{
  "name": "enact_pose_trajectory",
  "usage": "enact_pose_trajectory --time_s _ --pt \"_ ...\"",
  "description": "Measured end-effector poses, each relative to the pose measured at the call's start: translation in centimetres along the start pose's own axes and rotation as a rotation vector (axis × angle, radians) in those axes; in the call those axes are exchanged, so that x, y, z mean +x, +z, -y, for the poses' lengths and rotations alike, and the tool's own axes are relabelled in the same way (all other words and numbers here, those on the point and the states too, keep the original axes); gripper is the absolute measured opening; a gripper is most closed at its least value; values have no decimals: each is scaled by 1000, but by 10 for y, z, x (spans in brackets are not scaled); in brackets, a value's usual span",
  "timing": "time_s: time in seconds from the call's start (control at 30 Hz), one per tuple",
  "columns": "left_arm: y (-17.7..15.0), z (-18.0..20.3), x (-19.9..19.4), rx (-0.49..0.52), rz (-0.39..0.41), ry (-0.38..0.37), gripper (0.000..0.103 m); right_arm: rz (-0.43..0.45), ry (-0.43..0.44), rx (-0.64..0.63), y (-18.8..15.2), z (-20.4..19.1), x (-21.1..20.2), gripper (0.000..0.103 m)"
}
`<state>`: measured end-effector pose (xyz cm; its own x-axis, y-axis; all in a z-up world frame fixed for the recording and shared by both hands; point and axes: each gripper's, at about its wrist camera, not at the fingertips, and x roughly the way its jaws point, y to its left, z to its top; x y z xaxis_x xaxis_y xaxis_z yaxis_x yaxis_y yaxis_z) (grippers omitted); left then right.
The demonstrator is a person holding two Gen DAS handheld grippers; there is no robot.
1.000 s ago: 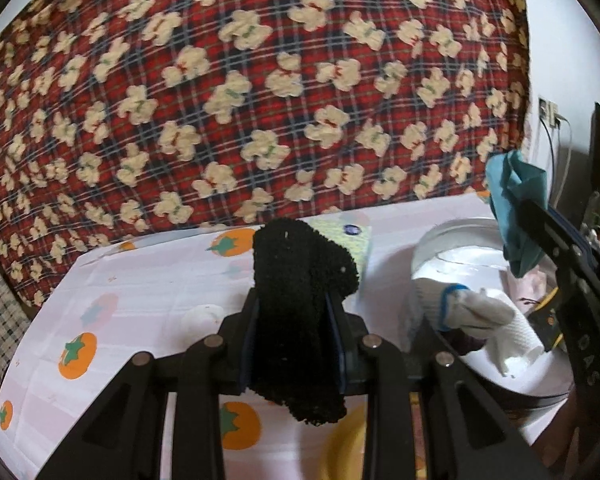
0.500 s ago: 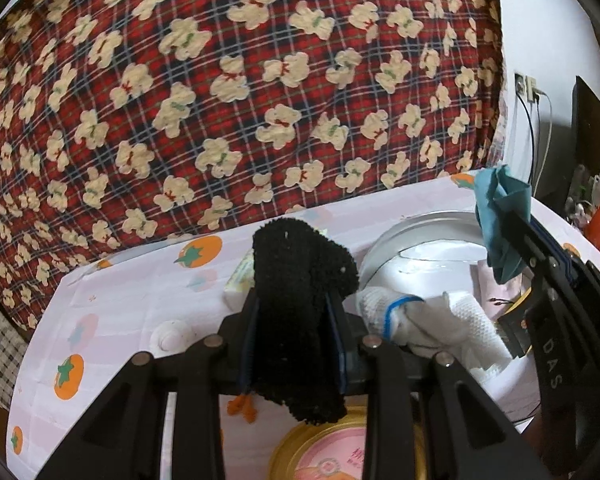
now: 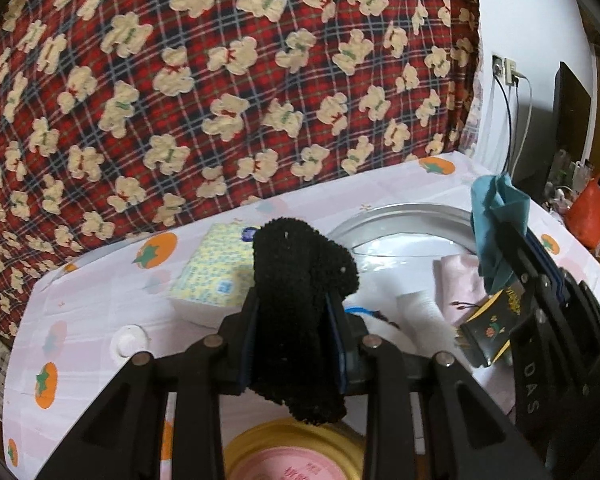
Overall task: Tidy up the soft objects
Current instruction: 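Open both tools to drop the black and teal cloths into the tin, then move the left tool to the white tape roll while the right tool moves to the blue pipe cleaner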
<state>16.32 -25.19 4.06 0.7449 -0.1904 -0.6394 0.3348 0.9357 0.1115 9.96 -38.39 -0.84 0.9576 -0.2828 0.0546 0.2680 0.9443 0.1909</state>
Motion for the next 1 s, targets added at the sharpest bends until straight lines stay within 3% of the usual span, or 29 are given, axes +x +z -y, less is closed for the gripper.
enact_pose_trajectory --time_s 0.23,0.33,0.37,0.4,0.5,0.57,0.77,0.93,1.0 --pt "10 18 13 4 -37 -69 30 -17 -34 30 0 14 3 7" --pt "12 28 15 6 -41 -97 49 -6 -62 35 1 16 1 9" --pt "13 30 15 6 -41 -106 58 5 -74 37 1 17 -1 20" --pt "13 31 15 5 -36 -96 59 20 -89 44 2 19 -4 38" --pt "15 25 14 -2 -28 -64 63 55 -107 99 4 31 -11 70" --pt "15 17 11 -14 -21 -63 73 70 -91 105 4 33 -14 74" --pt "4 -9 -8 7 38 3 77 100 -49 61 5 21 -19 79" --pt "-16 -53 -20 14 82 109 93 126 22 32 4 11 -25 81" --pt "-24 -77 -22 -7 90 155 94 135 45 3 3 4 -28 82"
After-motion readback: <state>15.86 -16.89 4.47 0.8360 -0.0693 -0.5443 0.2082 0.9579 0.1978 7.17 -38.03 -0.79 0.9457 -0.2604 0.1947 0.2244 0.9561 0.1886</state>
